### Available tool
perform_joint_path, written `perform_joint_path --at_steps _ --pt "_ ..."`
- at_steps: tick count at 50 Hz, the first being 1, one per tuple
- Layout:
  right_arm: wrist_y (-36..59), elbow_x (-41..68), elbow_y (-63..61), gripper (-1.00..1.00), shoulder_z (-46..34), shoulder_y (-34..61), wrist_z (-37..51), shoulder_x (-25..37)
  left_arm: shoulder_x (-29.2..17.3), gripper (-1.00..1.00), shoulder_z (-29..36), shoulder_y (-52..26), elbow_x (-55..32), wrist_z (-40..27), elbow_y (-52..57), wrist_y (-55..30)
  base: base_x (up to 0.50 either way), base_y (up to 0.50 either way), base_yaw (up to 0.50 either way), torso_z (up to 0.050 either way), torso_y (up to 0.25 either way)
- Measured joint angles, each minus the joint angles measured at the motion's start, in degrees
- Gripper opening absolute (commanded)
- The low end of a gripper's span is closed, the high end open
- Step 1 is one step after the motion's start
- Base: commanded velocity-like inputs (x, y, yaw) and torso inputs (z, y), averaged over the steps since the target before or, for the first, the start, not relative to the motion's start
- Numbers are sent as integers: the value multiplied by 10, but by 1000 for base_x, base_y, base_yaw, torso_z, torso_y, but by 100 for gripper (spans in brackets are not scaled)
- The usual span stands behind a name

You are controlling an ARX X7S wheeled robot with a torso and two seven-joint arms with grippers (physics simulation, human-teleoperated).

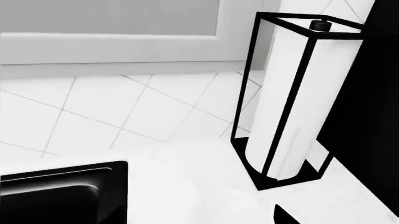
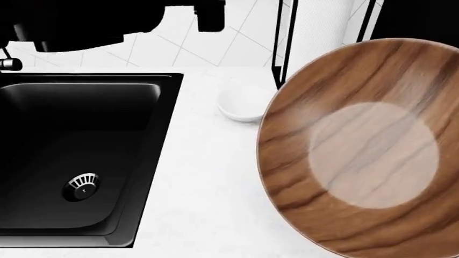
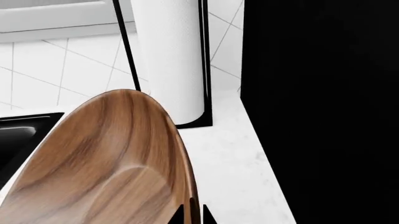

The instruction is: Stack the bowls in the sink.

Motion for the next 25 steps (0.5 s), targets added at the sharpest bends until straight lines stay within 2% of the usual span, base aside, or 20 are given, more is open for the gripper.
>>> perform_joint_path --at_steps 25 --pt "-31 -37 -11 -100 -16 -36 -31 3 81 100 0 60 100 84 -156 150 0 0 0 0 0"
